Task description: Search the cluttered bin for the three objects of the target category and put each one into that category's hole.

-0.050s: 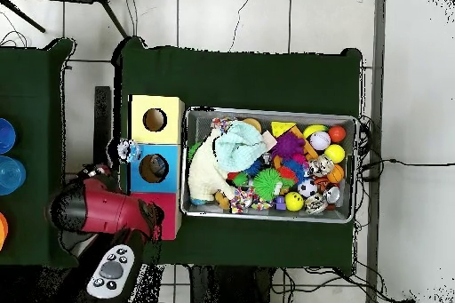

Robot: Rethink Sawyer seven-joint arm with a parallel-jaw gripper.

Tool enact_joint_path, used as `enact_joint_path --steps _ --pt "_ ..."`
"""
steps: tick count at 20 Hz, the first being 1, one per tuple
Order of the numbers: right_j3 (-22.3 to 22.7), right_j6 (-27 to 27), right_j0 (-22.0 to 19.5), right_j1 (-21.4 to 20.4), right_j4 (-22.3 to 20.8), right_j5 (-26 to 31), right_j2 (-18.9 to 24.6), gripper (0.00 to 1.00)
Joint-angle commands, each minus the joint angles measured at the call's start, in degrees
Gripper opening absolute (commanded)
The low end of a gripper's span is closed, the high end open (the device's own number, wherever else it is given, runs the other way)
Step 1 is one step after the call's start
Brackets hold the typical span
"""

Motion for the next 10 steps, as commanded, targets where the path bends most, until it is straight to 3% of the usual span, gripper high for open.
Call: enact_joint_path --steps 1,10 --pt "3.06 4.16 -3.79 1.46 -3.31 -4.31 6.86 0.00" --pt "11.18 2.11 -10.87 -5.80 -7.67 -4.68 10.73 0.00"
